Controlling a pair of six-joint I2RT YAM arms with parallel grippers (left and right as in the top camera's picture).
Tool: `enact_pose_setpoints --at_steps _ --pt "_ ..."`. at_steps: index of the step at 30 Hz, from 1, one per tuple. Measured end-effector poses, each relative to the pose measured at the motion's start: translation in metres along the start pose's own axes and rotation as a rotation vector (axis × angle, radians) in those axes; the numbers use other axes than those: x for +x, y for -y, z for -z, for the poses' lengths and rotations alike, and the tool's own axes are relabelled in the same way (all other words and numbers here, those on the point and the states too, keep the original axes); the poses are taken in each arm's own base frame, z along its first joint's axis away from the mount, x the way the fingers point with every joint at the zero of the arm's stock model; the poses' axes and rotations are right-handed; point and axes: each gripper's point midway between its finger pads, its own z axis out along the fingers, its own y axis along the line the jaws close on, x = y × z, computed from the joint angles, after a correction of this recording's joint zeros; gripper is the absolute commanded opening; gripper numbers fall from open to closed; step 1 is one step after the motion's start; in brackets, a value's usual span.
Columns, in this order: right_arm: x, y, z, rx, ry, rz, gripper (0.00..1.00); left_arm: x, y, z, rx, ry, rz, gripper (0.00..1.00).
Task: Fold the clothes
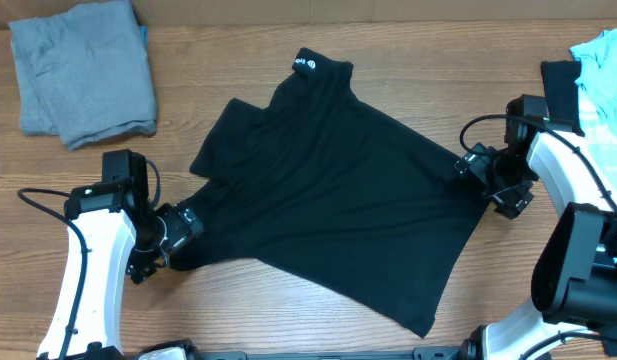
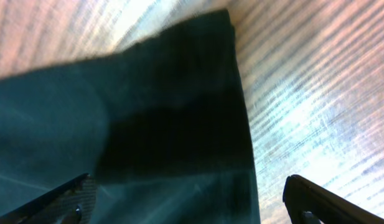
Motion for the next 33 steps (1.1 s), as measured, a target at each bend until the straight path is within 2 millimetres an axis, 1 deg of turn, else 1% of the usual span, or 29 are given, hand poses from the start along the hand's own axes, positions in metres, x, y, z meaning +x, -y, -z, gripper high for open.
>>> enact_pose_setpoints --at_steps 4,5,7,13,20,22,24,29,31,33 --pt "-0.007 -0.006 0.0 -0.024 0.028 -0.005 0.58 0.001 -0.001 0.0 -0.003 -0.005 0.0 1.0" --pt "-0.01 -0.008 0.0 -0.032 0.039 -0.004 0.49 0.001 0.0 0.0 -0.001 -0.002 -0.002 1.0" --pt "-0.011 -0.011 0.001 -0.05 0.044 -0.003 0.38 -0.001 0.001 0.0 0.003 0.003 -0.014 1.0" --pt "-0.012 -0.018 0.001 -0.086 0.041 0.005 0.25 -0.001 0.001 0.0 0.007 0.002 -0.031 1.0" --pt "-0.027 -0.032 0.002 -0.139 0.1 0.009 0.24 -0.001 0.002 0.0 0.007 0.003 -0.047 1.0" --pt "-0.028 -0.032 -0.001 -0.137 0.096 0.009 0.21 -0.001 0.002 0.0 0.009 0.005 -0.047 1.0" --pt "-0.027 -0.031 -0.009 -0.125 0.08 0.007 0.17 -0.001 0.002 0.0 0.009 0.005 -0.047 1.0" --pt "-0.023 -0.026 -0.039 -0.08 0.021 0.002 0.11 -0.002 0.002 0.0 0.009 0.006 -0.047 1.0" --pt "-0.026 -0.029 -0.039 -0.09 0.03 0.001 0.11 -0.002 0.002 0.0 0.01 0.007 -0.047 1.0" --pt "-0.027 -0.029 -0.04 -0.092 0.033 0.001 0.08 -0.002 0.002 0.0 0.011 0.008 -0.047 1.0"
